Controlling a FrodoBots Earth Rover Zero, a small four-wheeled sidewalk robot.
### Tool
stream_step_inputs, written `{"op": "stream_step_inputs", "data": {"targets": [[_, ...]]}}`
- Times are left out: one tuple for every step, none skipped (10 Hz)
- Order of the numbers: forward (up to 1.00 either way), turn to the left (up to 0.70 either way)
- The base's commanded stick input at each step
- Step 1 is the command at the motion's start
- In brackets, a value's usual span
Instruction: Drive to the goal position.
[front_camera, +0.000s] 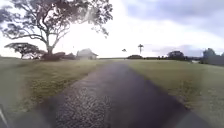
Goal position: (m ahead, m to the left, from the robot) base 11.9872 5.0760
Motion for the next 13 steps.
{"op": "stream_step_inputs", "data": {"targets": [[0.45, 0.0], [0.45, 0.1], [0.45, 0.27], [0.45, 0.27], [0.45, 0.2], [0.45, 0.0], [0.45, 0.0], [0.45, 0.0], [0.45, 0.0], [0.45, 0.0], [0.45, 0.0], [0.45, 0.0], [0.45, 0.0]]}}
